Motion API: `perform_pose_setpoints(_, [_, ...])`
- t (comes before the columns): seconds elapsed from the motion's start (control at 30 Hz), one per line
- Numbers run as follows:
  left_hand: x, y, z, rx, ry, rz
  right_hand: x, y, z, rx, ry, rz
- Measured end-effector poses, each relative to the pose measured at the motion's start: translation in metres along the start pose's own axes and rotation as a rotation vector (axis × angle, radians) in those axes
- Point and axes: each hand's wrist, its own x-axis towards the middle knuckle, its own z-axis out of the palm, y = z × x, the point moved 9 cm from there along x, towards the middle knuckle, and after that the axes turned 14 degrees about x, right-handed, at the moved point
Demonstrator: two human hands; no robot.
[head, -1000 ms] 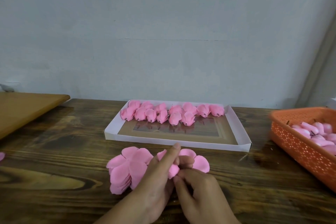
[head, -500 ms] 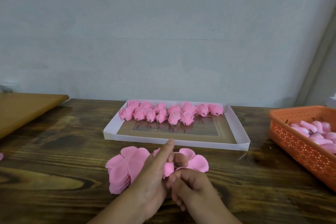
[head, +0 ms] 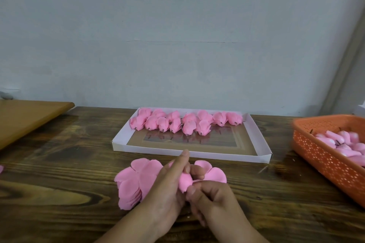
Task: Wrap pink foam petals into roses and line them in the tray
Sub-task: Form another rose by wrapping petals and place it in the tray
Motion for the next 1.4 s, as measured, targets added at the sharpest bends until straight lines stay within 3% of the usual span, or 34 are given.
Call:
perform_pose_setpoints(0.13, [-0.001, 0.01, 0.001, 0.094, -0.059, 0.057, 0.001, 0.011, 0.011, 0.409, -0.084, 0.189])
perform_pose_setpoints(0.4, [-0.003, 0.031, 0.001, 0.298, -0.084, 0.29, -0.001, 0.014, 0.014, 0.702, -0.189, 0.361])
perform_pose_setpoints(0.53, [0.001, 0.029, -0.003, 0.283, -0.153, 0.298, -0.001, 0.003, 0.01, 0.711, -0.224, 0.346])
perform_pose_setpoints(0.67, [0.001, 0.032, -0.001, 0.339, -0.225, 0.302, 0.003, 0.003, -0.006, 0.724, -0.15, 0.361])
perform_pose_setpoints(1.0, [0.001, 0.039, -0.009, 0.563, -0.037, 0.446, 0.007, 0.011, -0.018, 0.777, -0.092, 0.435])
perform_pose_setpoints(1.27, [0.002, 0.04, -0.017, 0.508, 0.045, 0.442, 0.008, 0.011, -0.021, 0.699, -0.073, 0.414])
perform_pose_setpoints(1.4, [0.008, 0.037, -0.028, 0.358, 0.109, 0.376, 0.014, 0.019, -0.044, 0.573, 0.074, 0.372])
